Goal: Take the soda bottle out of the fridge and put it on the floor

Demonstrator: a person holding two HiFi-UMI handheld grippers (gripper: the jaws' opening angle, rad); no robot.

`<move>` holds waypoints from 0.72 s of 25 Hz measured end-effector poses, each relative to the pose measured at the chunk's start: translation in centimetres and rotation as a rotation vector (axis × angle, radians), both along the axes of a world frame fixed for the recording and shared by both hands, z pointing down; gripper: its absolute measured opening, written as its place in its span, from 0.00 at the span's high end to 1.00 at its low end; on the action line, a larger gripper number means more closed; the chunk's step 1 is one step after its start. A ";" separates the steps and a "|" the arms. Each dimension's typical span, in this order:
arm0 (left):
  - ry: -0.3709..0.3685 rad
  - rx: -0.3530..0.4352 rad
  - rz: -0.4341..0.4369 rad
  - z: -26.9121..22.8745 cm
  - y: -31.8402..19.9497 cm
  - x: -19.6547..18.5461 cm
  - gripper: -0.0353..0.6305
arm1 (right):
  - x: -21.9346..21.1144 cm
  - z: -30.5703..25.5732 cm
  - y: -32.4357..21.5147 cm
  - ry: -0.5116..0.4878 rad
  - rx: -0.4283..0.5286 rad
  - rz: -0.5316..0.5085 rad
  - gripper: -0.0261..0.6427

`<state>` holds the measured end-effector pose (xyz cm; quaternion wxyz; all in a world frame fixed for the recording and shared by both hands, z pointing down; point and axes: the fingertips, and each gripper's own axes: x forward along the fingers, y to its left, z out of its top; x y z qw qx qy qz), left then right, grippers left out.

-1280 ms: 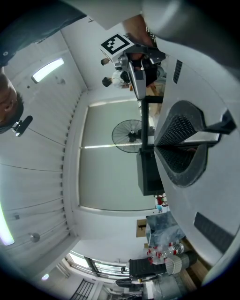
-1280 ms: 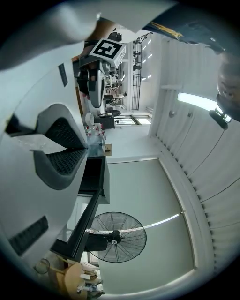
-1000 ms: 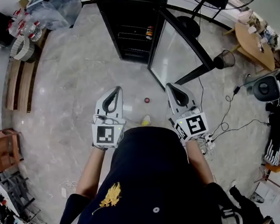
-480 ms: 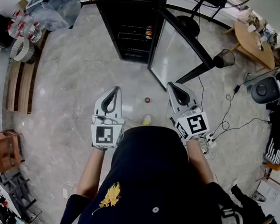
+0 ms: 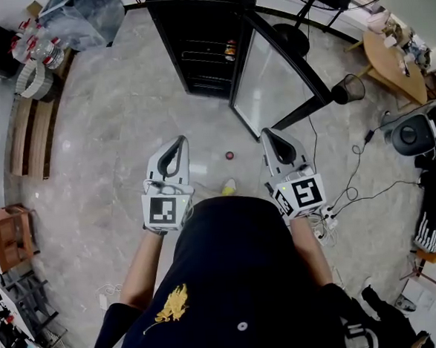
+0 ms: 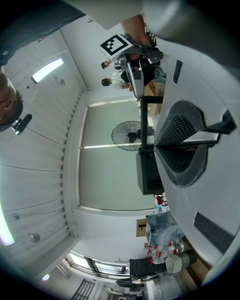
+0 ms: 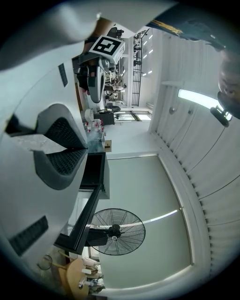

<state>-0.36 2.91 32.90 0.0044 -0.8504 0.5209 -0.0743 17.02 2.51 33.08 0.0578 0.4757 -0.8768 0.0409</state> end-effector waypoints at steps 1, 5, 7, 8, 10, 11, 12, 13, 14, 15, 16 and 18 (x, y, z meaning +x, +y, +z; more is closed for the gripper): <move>-0.001 -0.001 0.000 0.2 0.0 0.0 0.92 | 0.1 0.0 0.0 0.001 0.000 0.001 0.97; -0.005 -0.011 -0.011 0.8 0.2 -0.2 0.92 | 0.3 0.1 0.1 0.005 0.003 0.001 0.97; -0.007 -0.010 -0.013 0.8 0.3 -0.2 0.92 | 0.4 0.1 0.2 0.006 0.005 0.002 0.97; -0.008 -0.009 -0.015 0.8 0.3 -0.3 0.92 | 0.5 0.1 0.2 0.006 0.006 0.002 0.97; -0.006 -0.009 -0.019 0.7 0.3 -0.3 0.92 | 0.5 0.1 0.3 0.009 0.005 0.000 0.97; -0.007 -0.008 -0.019 0.6 0.3 -0.3 0.92 | 0.5 0.1 0.3 0.012 0.005 -0.002 0.97; -0.010 -0.007 -0.017 0.5 0.3 -0.2 0.92 | 0.4 0.1 0.3 0.014 0.004 -0.004 0.97; -0.013 -0.005 -0.015 0.5 0.3 -0.1 0.92 | 0.4 0.0 0.3 0.017 0.005 -0.007 0.97; -0.015 -0.004 -0.013 0.4 0.3 -0.1 0.92 | 0.4 0.0 0.4 0.019 0.005 -0.009 0.97; -0.015 -0.003 -0.012 0.4 0.4 0.0 0.92 | 0.4 0.0 0.5 0.021 0.005 -0.010 0.97; -0.015 -0.003 -0.012 0.3 0.4 0.0 0.92 | 0.4 0.0 0.5 0.022 0.005 -0.010 0.97; -0.013 -0.002 -0.010 0.2 0.4 0.1 0.92 | 0.5 0.0 0.6 0.024 0.005 -0.009 0.97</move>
